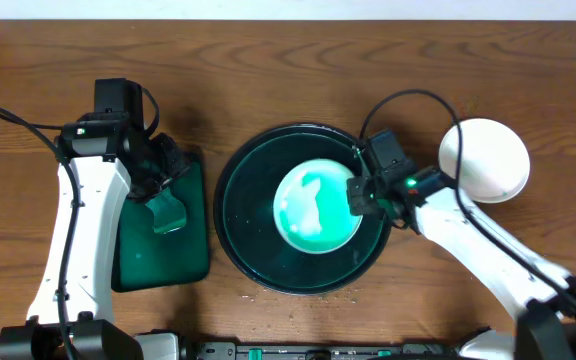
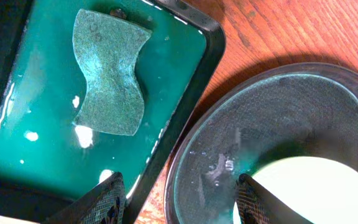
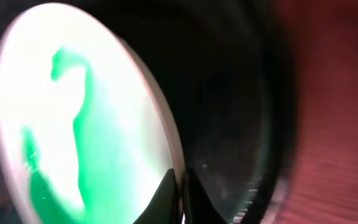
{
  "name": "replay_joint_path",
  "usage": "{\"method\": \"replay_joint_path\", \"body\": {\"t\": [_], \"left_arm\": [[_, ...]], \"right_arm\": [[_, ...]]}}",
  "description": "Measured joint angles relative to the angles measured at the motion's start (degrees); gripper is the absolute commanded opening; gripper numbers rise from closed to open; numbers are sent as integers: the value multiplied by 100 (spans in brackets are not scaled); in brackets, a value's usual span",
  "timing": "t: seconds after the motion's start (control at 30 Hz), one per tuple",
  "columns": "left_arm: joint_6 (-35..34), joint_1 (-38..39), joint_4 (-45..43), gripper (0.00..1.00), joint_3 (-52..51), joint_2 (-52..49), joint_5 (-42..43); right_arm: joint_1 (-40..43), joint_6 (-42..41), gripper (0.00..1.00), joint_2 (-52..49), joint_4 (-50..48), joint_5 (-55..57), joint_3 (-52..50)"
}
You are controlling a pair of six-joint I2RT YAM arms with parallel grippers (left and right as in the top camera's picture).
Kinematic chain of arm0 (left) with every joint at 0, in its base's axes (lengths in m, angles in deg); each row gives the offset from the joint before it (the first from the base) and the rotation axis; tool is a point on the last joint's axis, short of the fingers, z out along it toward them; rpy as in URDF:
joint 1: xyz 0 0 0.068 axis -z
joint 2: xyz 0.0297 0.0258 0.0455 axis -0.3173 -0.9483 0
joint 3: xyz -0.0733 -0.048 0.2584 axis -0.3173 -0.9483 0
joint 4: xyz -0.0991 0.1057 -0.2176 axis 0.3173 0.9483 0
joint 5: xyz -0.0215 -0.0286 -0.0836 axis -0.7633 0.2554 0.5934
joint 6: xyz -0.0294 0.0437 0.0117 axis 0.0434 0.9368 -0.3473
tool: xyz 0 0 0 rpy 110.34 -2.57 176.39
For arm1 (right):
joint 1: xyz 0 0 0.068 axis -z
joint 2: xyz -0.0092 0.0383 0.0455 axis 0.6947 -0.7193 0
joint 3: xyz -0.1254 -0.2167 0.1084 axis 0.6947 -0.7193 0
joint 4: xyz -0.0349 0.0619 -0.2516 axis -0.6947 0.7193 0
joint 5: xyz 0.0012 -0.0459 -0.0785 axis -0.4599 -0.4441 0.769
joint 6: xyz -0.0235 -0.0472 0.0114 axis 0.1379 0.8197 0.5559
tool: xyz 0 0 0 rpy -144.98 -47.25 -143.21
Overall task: Clean dirty plates on tray and stack at the side
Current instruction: 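Lift the scrubbed plate with the right gripper and tilt it upright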
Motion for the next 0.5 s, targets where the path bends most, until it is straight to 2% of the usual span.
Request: {"method": "replay_joint_path", "body": {"t": [0.27, 0.5], "left_arm": [[-2, 0, -63, 63, 0, -20, 17], [0, 0, -109, 64, 0, -46, 20]], "right_arm": [[-522, 964, 1, 605, 361, 1091, 192], [-1423, 1766, 1, 634, 293, 2881, 192]]}}
